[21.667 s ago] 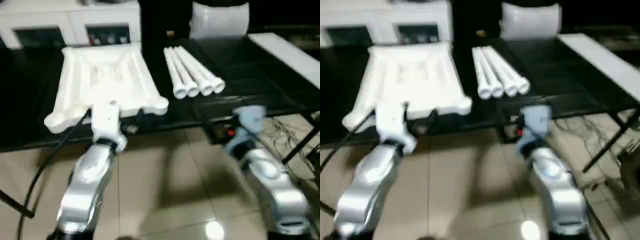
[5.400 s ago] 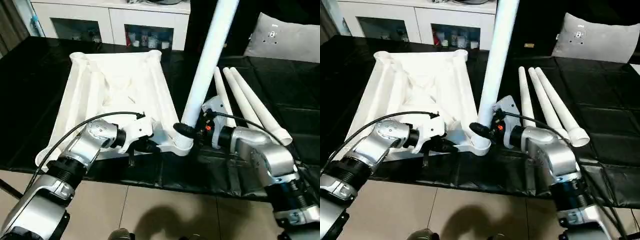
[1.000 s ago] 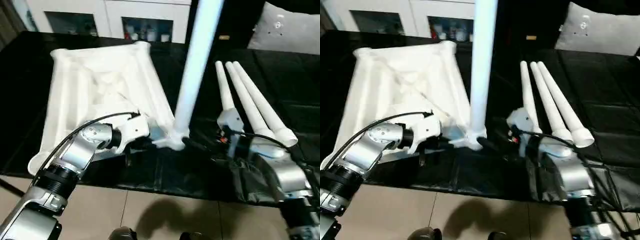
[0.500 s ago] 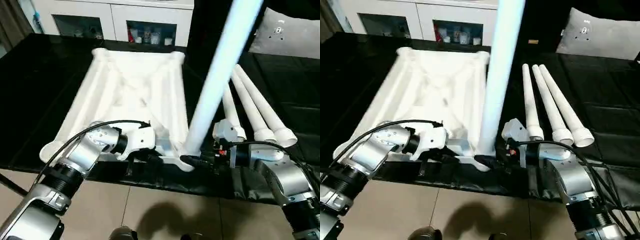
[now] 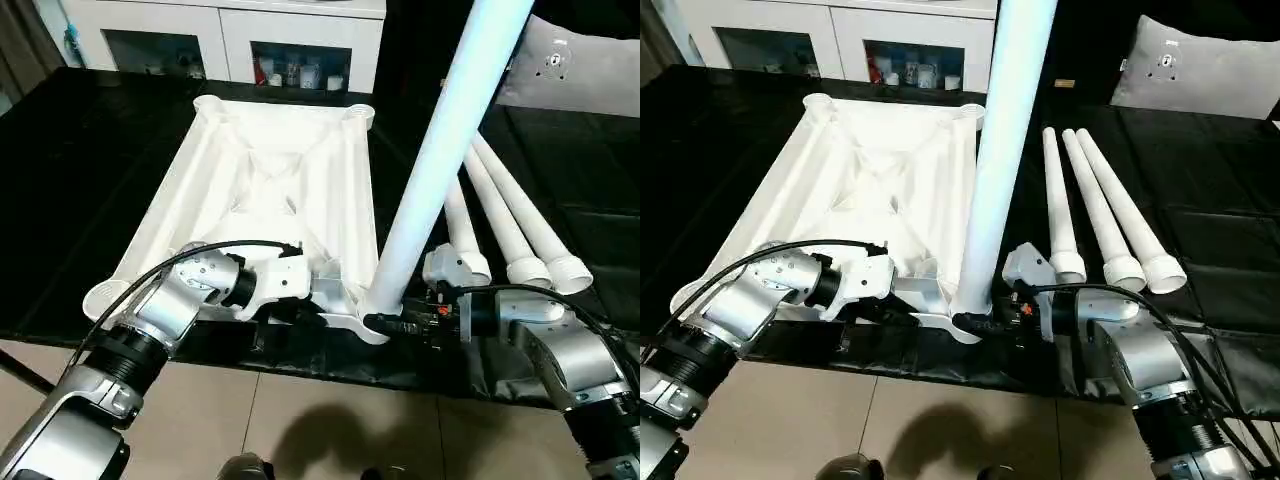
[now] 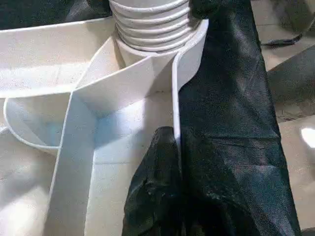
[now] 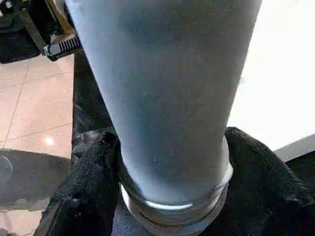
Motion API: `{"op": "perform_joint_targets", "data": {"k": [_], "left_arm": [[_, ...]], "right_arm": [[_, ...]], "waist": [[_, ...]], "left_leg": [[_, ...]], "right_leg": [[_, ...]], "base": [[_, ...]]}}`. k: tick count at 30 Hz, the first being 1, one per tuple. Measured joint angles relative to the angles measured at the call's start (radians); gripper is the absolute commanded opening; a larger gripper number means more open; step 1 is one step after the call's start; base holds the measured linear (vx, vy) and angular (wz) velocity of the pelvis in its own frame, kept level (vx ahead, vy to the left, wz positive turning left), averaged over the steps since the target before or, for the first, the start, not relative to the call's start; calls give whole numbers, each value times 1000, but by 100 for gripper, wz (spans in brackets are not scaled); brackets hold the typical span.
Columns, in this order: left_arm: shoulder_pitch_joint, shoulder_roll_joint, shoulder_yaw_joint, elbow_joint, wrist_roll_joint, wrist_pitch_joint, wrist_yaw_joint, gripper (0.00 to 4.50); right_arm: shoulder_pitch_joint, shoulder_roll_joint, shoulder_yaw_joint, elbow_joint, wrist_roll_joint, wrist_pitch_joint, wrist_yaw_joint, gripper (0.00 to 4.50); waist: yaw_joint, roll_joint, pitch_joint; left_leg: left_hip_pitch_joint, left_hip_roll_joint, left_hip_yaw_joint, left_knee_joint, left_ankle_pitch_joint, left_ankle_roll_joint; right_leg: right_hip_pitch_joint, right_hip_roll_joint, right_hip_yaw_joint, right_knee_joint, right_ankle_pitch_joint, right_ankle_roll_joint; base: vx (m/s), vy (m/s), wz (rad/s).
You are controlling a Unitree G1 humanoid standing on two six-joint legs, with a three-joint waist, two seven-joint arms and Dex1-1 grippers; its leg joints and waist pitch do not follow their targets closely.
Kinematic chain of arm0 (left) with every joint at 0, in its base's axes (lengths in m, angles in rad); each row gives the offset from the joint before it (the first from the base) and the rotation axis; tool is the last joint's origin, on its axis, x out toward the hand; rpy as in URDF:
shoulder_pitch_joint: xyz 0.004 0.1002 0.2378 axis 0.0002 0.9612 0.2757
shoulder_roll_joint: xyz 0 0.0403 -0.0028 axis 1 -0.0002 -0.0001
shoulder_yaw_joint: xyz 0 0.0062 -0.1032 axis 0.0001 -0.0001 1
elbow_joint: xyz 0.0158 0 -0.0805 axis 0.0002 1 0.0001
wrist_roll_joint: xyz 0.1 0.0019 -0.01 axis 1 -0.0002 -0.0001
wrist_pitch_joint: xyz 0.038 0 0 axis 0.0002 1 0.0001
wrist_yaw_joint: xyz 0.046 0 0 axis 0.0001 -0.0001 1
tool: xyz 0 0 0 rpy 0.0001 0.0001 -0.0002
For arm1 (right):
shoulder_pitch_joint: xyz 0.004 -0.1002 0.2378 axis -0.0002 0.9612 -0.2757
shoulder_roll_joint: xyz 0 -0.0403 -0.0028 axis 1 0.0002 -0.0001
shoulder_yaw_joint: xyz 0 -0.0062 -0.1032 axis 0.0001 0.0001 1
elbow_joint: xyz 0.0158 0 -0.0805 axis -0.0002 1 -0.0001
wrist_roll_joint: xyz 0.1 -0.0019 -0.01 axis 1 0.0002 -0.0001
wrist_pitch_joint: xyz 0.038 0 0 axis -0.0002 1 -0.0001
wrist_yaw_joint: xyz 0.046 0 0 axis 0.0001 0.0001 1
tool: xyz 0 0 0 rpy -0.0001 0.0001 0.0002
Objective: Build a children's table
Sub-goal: Rotate leg to tighten
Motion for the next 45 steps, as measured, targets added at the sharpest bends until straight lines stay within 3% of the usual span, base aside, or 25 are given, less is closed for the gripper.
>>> {"op": "perform_joint_targets", "data": {"k": [5,12,15,20,22,25,34,45], "left_arm": [[15,-7,26,-25,-5,86,28,0],[71,-130,106,-117,1,356,272,0],[74,-219,129,-130,29,447,407,0],[69,-334,137,-131,70,518,561,0],[68,-351,133,-132,79,523,593,0],[68,-351,118,-141,82,525,607,0],[68,-302,98,-160,83,492,548,0],[80,-141,84,-145,43,319,338,0]], "right_arm": [[0,44,-10,3,0,27,-58,274],[-53,214,-81,94,-54,66,-372,274],[-99,284,-118,158,-78,68,-515,273],[-137,323,-150,198,-111,80,-646,273],[-144,323,-151,202,-121,80,-664,273],[-138,326,-155,201,-123,66,-672,343],[-48,259,-164,155,-90,-44,-537,431],[-9,50,-140,91,-53,-104,-209,444]], "waist": [[-8,0,0],[-53,0,-1],[-54,6,-5],[-48,15,-10],[-46,17,-12],[-40,17,-12],[-24,17,-12],[-22,16,-10]], "left_leg": [[1,0,0,1,1,-1],[3,0,0,1,2,-4],[4,0,0,0,2,-4],[2,0,0,0,2,-3],[0,-1,0,-1,1,-1],[0,0,0,-1,1,-1],[-1,0,0,-2,1,1],[-3,2,0,-1,4,4]], "right_leg": [[0,0,0,2,0,-1],[3,0,0,1,2,-2],[3,0,0,1,1,-1],[4,0,0,-2,3,-3],[4,0,0,-2,2,-2],[3,0,-1,-3,1,-1],[-2,0,-1,-3,1,-1],[-4,1,-2,-3,1,-1]], "base": [[0,0,0],[0,0,0],[0,0,0],[0,0,0],[0,0,0],[0,0,0],[0,0,0],[0,0,0]]}}
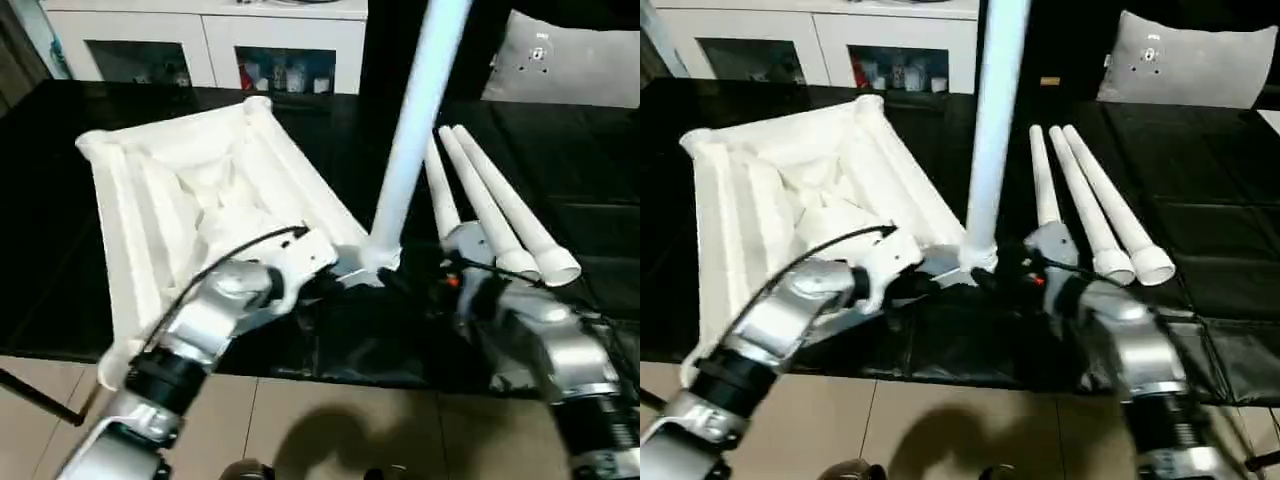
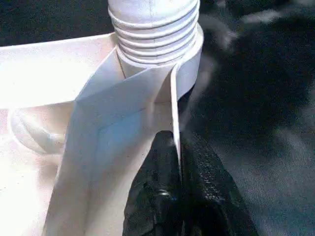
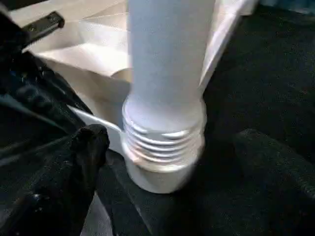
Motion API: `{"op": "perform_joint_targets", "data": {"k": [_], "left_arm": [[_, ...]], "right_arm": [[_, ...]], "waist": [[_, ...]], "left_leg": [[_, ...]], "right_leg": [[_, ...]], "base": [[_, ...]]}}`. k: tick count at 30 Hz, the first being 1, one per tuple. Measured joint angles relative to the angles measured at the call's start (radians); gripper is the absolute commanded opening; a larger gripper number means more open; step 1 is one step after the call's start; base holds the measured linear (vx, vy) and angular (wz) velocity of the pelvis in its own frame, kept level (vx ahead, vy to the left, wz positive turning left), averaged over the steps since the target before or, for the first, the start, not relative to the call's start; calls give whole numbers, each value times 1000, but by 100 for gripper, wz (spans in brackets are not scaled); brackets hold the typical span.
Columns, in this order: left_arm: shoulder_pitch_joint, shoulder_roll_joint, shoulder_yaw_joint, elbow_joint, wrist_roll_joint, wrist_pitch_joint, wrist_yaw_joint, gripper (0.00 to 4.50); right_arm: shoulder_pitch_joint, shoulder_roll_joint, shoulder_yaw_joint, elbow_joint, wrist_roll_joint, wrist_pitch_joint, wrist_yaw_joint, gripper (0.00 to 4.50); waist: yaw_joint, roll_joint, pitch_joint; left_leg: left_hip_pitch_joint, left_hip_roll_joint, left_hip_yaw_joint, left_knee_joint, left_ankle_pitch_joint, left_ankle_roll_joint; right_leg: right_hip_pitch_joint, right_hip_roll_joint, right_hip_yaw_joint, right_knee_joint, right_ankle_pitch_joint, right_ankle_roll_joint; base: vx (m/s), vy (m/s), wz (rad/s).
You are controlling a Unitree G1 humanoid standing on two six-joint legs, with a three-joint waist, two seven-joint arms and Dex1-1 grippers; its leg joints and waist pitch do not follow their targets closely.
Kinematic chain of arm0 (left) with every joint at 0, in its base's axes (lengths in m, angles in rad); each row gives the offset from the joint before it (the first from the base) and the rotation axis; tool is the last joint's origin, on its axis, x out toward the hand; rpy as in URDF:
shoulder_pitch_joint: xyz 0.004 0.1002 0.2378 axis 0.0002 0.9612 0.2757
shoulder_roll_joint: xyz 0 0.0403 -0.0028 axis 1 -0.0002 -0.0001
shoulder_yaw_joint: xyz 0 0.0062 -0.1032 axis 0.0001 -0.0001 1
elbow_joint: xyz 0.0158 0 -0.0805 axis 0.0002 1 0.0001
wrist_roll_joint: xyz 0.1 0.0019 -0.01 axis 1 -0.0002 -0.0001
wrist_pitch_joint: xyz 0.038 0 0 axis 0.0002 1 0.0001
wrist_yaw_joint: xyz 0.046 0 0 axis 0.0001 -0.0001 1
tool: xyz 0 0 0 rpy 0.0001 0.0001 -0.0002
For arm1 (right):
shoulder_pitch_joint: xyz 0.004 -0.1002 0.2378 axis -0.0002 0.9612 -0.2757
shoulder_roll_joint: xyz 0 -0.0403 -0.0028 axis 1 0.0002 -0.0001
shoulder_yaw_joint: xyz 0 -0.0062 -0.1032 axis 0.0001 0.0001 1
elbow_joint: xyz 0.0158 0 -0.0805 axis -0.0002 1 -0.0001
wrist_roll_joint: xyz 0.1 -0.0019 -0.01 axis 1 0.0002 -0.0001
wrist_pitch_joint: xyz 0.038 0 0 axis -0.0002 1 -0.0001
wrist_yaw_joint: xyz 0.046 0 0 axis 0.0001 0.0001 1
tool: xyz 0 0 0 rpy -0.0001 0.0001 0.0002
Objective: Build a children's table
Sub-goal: Rotate leg to tighten
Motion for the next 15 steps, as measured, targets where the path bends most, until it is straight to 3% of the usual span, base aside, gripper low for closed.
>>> {"op": "perform_joint_targets", "data": {"k": [8,15], "left_arm": [[-2,98,-39,-3,-37,-87,-204,0],[-8,120,-56,3,-43,-127,-264,0]], "right_arm": [[0,-36,69,-5,-1,-54,136,444],[3,-45,84,-6,29,-32,216,383]], "waist": [[16,-1,0],[23,-2,-1]], "left_leg": [[0,0,0,1,0,0],[1,0,0,1,0,0]], "right_leg": [[1,-1,0,0,0,0],[1,-1,0,1,0,0]], "base": [[0,0,0],[0,0,0]]}}
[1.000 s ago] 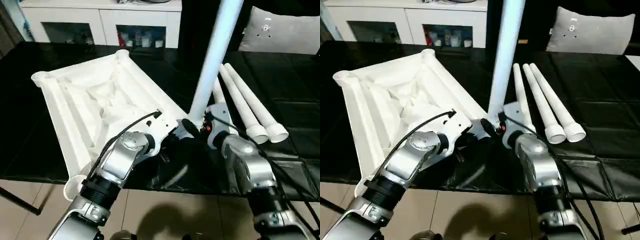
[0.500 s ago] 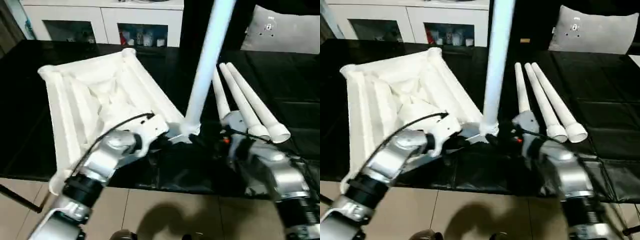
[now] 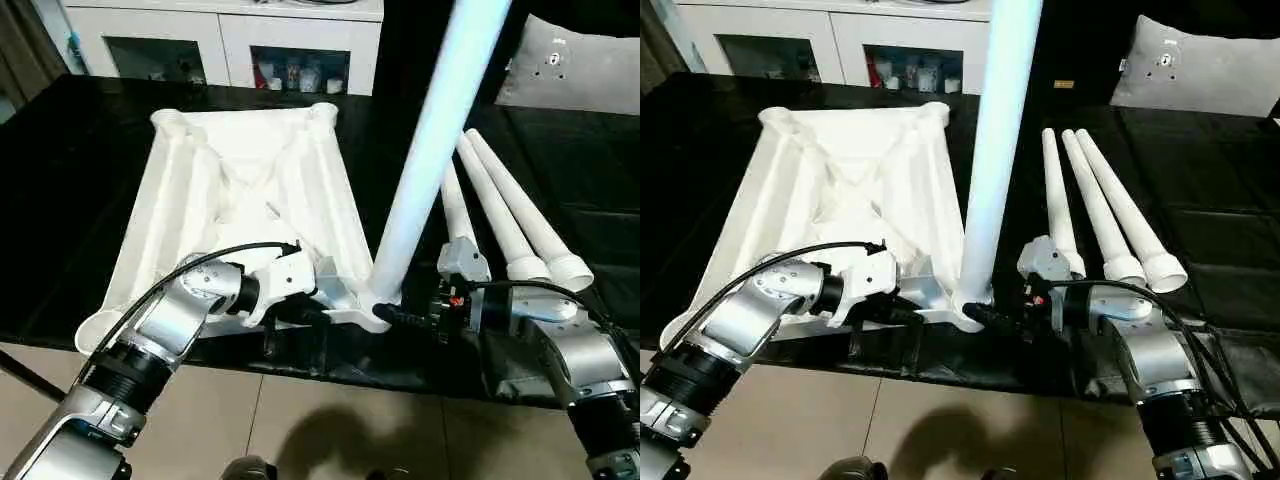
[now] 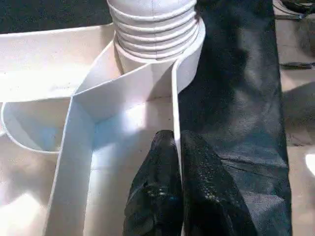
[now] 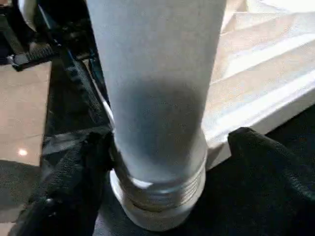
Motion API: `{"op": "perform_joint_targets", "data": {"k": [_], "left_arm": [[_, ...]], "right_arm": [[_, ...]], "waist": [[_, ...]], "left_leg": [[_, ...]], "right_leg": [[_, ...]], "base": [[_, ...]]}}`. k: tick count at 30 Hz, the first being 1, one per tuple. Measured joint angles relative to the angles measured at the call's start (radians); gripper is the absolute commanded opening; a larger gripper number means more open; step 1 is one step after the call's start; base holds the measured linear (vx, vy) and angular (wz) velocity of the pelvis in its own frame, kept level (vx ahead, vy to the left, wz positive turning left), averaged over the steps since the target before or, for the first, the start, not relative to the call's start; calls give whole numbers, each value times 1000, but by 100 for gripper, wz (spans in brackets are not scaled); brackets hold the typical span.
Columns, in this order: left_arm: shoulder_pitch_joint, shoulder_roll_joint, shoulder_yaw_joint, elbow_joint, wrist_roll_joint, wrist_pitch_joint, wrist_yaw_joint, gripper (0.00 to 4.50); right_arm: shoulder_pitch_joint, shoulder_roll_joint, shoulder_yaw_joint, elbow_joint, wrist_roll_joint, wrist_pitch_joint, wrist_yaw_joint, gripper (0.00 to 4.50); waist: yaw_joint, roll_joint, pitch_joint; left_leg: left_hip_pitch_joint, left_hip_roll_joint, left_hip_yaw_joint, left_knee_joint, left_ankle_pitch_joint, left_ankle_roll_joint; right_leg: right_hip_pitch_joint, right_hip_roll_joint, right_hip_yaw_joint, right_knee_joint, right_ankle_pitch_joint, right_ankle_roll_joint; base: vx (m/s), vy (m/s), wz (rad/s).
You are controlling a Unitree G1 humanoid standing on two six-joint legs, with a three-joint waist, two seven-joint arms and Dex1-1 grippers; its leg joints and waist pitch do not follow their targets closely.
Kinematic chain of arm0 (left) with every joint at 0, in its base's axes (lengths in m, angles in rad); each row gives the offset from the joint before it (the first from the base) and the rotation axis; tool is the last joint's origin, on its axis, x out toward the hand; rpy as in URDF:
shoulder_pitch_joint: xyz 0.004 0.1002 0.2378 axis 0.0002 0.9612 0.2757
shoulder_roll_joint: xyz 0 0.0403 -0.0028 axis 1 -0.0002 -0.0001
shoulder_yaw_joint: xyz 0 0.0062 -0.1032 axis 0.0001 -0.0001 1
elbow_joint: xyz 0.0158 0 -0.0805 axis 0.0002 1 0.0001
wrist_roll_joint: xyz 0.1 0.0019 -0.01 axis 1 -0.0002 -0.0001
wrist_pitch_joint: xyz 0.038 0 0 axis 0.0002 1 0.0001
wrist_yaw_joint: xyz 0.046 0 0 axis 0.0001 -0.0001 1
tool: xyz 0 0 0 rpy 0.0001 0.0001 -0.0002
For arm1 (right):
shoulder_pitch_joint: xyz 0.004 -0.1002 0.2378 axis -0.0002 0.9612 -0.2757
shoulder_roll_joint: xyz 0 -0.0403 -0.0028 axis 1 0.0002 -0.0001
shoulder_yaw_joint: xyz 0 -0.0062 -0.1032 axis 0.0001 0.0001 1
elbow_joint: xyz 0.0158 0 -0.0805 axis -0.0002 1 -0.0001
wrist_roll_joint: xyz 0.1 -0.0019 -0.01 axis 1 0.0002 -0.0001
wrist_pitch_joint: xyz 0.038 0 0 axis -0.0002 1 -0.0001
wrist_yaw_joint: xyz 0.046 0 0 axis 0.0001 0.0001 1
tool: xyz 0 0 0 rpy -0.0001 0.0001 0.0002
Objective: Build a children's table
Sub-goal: Rotate leg to tighten
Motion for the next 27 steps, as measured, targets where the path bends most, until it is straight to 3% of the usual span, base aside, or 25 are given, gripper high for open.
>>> {"op": "perform_joint_targets", "data": {"k": [11,22,27], "left_arm": [[-2,6,-2,6,-1,-16,-20,0],[-2,-1,2,15,-3,-15,-23,0],[1,-47,30,14,1,68,58,0]], "right_arm": [[3,1,19,0,6,9,26,281],[8,15,13,-7,12,36,21,270],[17,66,-9,-16,0,79,-83,270]], "waist": [[2,0,0],[2,-1,-1],[-2,-1,-1]], "left_leg": [[0,0,0,1,0,0],[1,0,0,3,0,0],[3,0,0,5,0,-2]], "right_leg": [[0,0,0,1,0,0],[1,0,0,3,0,0],[2,0,0,4,2,-2]], "base": [[0,0,0],[0,0,0],[0,0,0]]}}
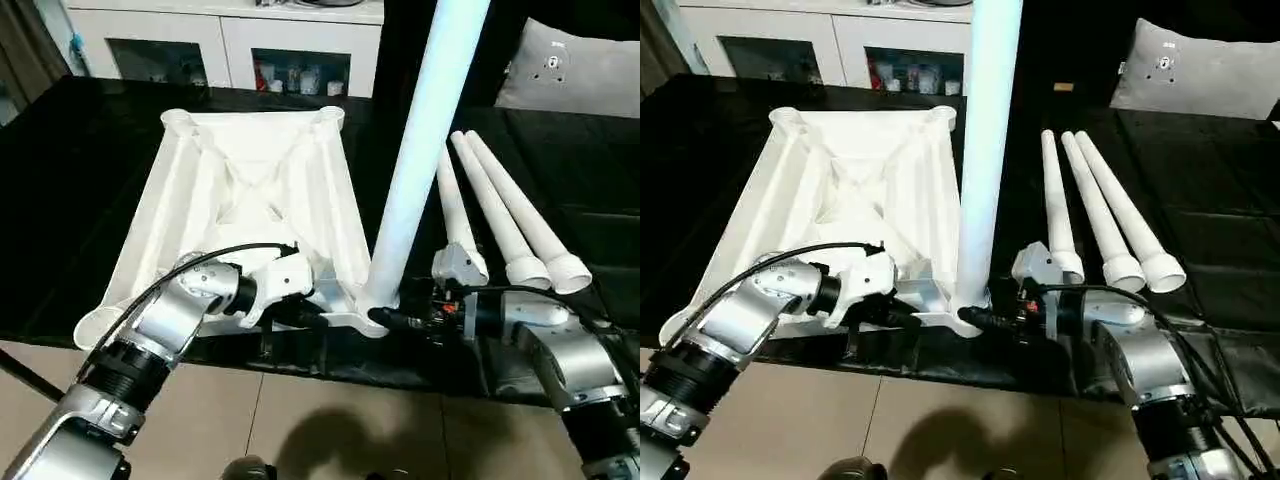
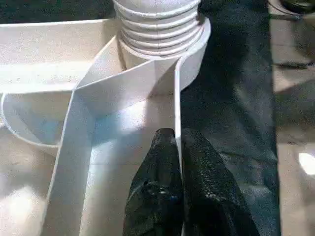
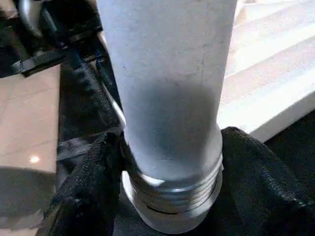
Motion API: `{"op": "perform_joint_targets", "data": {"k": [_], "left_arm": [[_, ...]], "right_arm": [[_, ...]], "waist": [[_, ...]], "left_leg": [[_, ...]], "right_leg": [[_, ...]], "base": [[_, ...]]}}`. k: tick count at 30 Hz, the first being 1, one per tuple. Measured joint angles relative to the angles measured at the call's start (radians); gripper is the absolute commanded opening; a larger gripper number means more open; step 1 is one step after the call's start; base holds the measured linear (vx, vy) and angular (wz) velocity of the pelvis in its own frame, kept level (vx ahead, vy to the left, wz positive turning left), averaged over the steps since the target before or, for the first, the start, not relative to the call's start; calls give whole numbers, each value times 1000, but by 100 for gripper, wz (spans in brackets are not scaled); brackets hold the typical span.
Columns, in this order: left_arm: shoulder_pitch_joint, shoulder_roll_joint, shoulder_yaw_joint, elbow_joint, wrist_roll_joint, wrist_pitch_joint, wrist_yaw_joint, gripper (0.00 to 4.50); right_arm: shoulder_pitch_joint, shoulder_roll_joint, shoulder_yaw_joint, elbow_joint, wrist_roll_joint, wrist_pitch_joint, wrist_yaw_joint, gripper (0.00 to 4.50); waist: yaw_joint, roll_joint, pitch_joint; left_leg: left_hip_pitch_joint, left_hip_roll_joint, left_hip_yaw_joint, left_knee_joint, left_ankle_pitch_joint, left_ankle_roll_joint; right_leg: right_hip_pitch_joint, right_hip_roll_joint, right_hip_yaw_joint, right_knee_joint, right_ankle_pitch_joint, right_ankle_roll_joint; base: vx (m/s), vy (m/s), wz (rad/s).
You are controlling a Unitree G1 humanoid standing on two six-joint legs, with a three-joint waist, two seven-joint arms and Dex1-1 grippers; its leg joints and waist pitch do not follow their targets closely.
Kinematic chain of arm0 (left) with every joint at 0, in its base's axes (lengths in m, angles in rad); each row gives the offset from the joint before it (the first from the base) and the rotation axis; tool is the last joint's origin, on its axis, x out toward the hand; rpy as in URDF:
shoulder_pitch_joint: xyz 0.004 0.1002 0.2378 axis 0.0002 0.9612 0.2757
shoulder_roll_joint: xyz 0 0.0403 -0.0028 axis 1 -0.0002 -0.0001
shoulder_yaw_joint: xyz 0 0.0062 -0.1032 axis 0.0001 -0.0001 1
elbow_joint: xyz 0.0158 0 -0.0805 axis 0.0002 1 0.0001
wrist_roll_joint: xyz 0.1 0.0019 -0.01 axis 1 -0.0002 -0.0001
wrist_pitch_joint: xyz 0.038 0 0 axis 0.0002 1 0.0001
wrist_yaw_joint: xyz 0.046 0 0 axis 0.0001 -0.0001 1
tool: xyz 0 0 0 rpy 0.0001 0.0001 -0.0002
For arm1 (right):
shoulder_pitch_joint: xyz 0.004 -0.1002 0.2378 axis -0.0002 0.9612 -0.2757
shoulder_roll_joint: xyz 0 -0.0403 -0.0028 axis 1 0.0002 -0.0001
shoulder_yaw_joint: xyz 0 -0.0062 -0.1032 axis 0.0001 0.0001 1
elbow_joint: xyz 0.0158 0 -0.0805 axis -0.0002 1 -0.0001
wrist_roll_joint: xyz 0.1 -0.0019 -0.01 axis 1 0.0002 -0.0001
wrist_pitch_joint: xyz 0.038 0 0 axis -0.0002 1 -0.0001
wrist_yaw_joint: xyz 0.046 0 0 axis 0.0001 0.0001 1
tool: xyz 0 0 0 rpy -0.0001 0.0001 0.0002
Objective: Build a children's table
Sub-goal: Rotate leg to tighten
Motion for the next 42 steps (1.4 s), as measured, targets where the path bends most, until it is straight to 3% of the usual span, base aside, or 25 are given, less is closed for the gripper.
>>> {"op": "perform_joint_targets", "data": {"k": [4,7,13,14,24,30,33,36,39,42], "left_arm": [[2,-100,44,1,9,127,163,0],[-14,-188,61,20,42,197,293,0],[-59,-284,72,71,70,238,448,0],[-60,-287,72,71,73,239,457,0],[-60,-259,50,67,78,216,446,0],[-55,-196,37,67,77,152,377,0],[-55,-179,36,68,76,133,355,0],[-54,-129,17,68,62,87,282,0],[-54,-86,17,68,55,56,231,0],[-54,-44,3,75,47,-3,149,0]], "right_arm": [[-15,114,-56,33,-39,23,-236,270],[-63,196,-86,91,-68,40,-403,270],[-112,247,-104,130,-109,51,-580,270],[-113,250,-104,128,-117,49,-586,305],[-83,251,-110,127,-113,2,-568,389],[-46,162,-97,107,-81,-53,-402,443],[-45,138,-94,88,-73,-63,-350,443],[-45,39,-82,75,-49,-78,-225,443],[-45,-1,-91,75,-37,-81,-163,443],[-45,-39,-65,72,-32,-82,-73,443]], "waist": [[-27,0,0],[-37,1,-1],[-28,3,-2],[-26,3,-2],[-25,3,-2],[-23,2,-1],[-23,3,-1],[-19,2,-1],[-20,2,-1],[-18,2,-1]], "left_leg": [[0,0,0,2,0,-2],[0,0,0,1,1,-3],[-1,0,0,0,1,-3],[-1,0,0,0,0,-2],[-1,0,0,-1,0,-1],[-2,0,0,-1,0,-1],[-4,0,0,-1,0,-1],[-5,0,0,-1,0,-1],[-5,0,0,-1,0,-1],[-5,0,0,-1,0,-1]], "right_leg": [[-1,0,1,-2,3,2],[0,1,1,-2,3,6],[0,0,1,-4,4,4],[0,0,1,-5,4,4],[0,0,0,-5,4,4],[-1,0,0,-5,4,5],[-2,0,0,-5,4,5],[-3,0,0,-5,4,5],[-3,0,0,-5,4,5],[-3,0,0,-5,4,5]], "base": [[0,0,0],[0,0,0],[0,0,0],[0,0,0],[0,0,0],[0,0,0],[0,0,0],[0,0,0],[0,0,0],[0,0,0]]}}
